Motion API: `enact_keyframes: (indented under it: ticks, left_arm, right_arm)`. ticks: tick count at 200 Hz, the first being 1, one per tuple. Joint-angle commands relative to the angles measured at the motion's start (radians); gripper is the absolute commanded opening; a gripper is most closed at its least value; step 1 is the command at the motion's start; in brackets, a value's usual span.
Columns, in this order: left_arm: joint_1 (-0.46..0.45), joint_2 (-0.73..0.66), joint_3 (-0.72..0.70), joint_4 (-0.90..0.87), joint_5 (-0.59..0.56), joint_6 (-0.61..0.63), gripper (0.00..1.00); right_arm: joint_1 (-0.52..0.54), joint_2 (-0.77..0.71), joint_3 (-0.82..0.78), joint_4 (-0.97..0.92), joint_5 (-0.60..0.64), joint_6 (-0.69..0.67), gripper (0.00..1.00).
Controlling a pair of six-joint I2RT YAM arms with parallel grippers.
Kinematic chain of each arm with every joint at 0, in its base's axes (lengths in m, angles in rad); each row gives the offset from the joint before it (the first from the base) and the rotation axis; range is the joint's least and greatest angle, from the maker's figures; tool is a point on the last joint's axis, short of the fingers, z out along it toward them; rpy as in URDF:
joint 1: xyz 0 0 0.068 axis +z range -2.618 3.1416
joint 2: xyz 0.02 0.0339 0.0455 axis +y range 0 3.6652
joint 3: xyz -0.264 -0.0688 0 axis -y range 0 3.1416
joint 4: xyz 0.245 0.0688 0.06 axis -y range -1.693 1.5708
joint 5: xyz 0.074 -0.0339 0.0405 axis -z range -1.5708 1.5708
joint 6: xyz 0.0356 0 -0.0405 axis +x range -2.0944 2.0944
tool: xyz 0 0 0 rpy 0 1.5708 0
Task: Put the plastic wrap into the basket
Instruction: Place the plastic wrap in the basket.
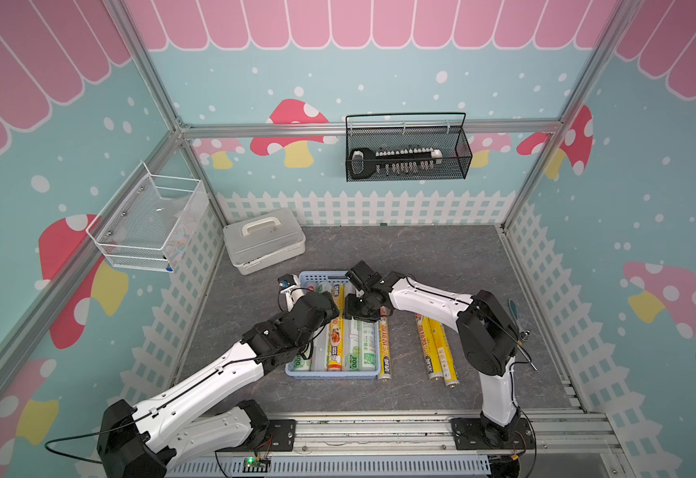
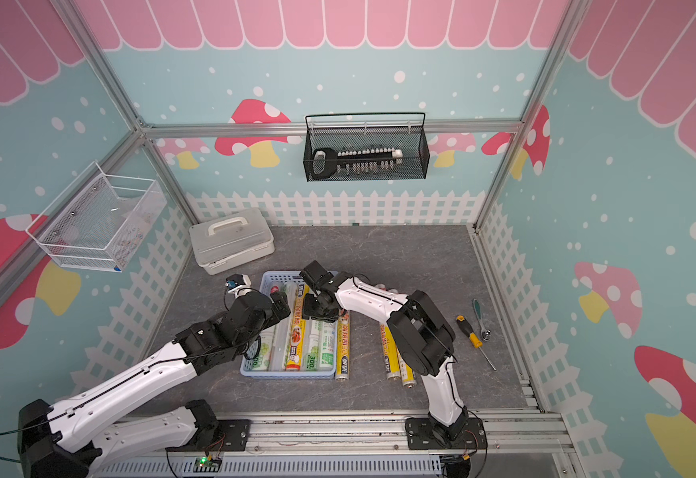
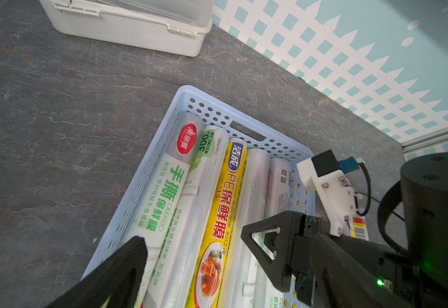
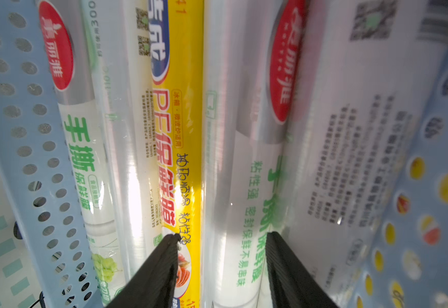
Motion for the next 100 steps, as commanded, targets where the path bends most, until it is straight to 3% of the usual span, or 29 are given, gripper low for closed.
enact_keyframes:
  ticks: [1, 55, 100]
  left_arm:
    - [0.006, 0.007, 0.025, -0.012, 0.009, 0.000, 0.99]
    - [0.006, 0.016, 0.039, -0.012, 0.025, 0.005, 0.99]
    - [0.005, 0.063, 0.070, 0.048, 0.117, 0.061, 0.99]
  right_arm:
    - [0.009, -0.049, 0.006, -0.021, 0.029, -0.021, 0.54]
    - [0.009, -0.132, 0.004, -0.014, 0.046, -0.073, 0.48]
    - [0.002, -0.304, -0.087, -0.015, 0.217, -0.122, 0.48]
